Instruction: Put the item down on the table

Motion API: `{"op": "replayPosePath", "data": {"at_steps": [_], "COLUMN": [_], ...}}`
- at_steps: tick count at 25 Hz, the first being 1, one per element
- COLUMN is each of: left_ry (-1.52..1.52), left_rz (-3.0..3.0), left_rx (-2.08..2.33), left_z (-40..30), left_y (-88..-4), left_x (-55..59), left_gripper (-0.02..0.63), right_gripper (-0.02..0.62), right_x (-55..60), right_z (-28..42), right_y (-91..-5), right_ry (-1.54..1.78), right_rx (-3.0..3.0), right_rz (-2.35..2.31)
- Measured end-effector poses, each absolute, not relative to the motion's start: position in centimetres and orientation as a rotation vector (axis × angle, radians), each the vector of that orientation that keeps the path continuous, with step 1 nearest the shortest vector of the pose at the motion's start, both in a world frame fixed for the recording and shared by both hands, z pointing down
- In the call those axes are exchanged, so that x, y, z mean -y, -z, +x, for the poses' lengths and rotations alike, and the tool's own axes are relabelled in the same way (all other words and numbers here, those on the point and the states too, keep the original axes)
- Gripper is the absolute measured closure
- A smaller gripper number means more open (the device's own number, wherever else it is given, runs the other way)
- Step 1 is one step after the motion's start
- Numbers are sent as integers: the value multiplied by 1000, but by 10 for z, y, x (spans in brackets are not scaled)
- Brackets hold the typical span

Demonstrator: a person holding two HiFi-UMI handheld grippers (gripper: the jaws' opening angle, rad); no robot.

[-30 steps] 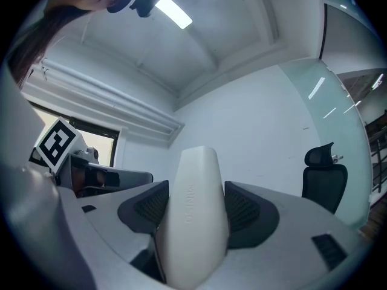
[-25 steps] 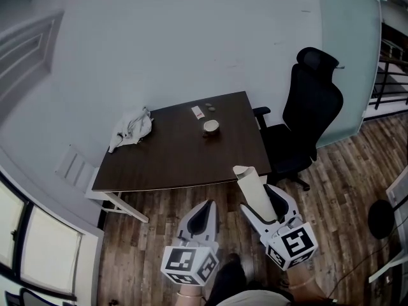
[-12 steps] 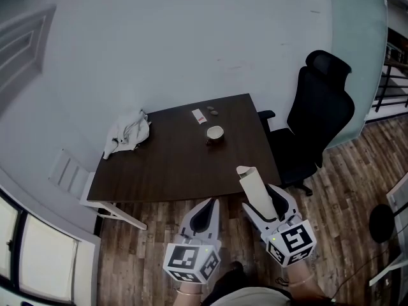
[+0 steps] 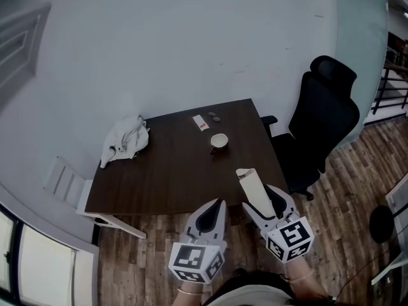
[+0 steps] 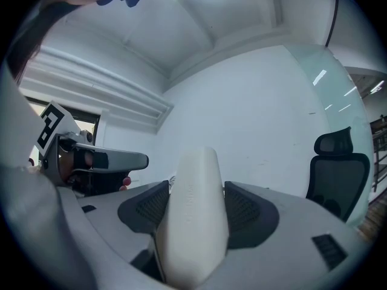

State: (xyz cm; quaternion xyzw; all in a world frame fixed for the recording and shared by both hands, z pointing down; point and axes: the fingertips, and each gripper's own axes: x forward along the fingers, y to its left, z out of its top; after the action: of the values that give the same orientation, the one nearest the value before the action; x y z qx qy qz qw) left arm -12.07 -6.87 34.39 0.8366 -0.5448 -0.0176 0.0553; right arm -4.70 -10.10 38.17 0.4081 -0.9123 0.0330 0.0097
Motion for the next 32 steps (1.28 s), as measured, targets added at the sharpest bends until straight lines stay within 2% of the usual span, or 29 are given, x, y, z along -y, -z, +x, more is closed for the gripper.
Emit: {"op": "replayPosePath", "data": {"at_steps": [32], "left_ry": [16], "left_rz": [2507], "left_rx": [1624], "left_z": [-155], "left_y": [-364], "left_x": [262], "left_gripper": [589], "right_gripper": [301], "right_x": [292], "right_z": [-103], "right_y": [-505], "right_ry": [-303], "right_rx": [2666], "right_rz": [1001]}}
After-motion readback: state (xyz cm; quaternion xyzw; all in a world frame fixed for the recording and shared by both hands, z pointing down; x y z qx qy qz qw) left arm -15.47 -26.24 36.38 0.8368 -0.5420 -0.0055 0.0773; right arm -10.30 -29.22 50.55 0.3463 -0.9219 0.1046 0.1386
